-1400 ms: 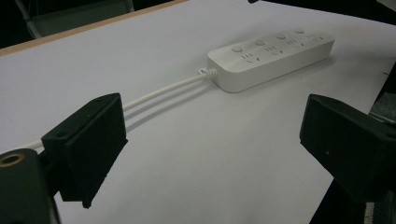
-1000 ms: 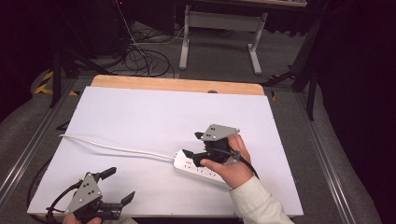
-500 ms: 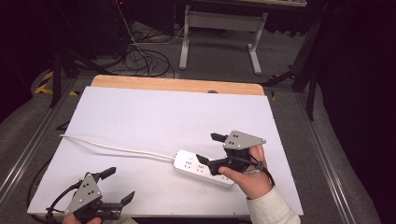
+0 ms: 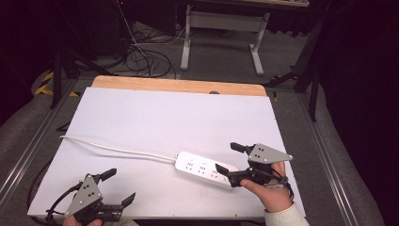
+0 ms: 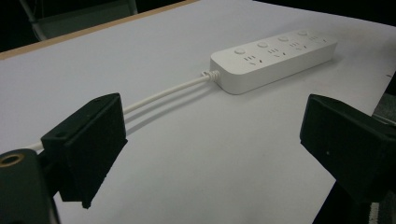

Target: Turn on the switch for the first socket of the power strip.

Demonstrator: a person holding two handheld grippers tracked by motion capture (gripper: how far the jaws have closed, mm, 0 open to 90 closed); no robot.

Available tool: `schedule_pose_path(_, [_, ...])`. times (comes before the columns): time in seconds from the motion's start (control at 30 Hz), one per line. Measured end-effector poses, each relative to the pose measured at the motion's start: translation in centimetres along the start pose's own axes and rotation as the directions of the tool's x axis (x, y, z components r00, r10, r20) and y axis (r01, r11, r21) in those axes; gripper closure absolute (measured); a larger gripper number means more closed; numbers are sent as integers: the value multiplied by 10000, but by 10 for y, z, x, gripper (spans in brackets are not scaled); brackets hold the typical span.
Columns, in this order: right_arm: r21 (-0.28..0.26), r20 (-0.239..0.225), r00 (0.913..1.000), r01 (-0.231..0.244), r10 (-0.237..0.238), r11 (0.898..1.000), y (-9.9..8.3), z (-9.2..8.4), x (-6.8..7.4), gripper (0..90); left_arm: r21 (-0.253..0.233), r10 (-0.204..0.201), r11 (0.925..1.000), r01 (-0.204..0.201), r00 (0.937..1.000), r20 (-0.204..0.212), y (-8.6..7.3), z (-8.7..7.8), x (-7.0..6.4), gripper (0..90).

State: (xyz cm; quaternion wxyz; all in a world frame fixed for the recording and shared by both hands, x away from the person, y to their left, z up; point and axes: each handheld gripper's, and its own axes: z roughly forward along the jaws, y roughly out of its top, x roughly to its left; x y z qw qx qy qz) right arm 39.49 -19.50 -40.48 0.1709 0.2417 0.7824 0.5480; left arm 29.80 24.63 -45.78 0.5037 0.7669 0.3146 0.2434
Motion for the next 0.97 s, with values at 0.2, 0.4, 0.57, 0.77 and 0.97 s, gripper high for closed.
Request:
schedule_pose_path(0.2, [-295, -110, 9995, -290, 287, 9991, -18, -9, -2, 137, 6, -7, 10000, 7, 10000, -6, 0, 0, 0, 77])
schedule_pose_path(0.4, [-585, -110, 9979, -649, 644, 9962, -45, -15, -8, 133, 0, -4, 10000, 4, 10000, -7, 0, -1, 0, 77])
schedule_pose_path(0.57, [-364, 206, 9979, -601, 609, 9975, -67, -18, -8, 129, -15, -12, 10000, 12, 10000, -10, 0, -1, 0, 77])
schedule_pose_path(0.77, [185, 527, 9982, -299, 289, 9994, -88, -18, -10, 141, -11, -2, 10000, 2, 10000, 3, 0, -1, 0, 75])
schedule_pose_path(0.97, [109, 359, 9971, -674, 669, 9977, -90, -19, -12, 138, -78, -28, 10000, 28, 10000, 45, 0, 0, 0, 76])
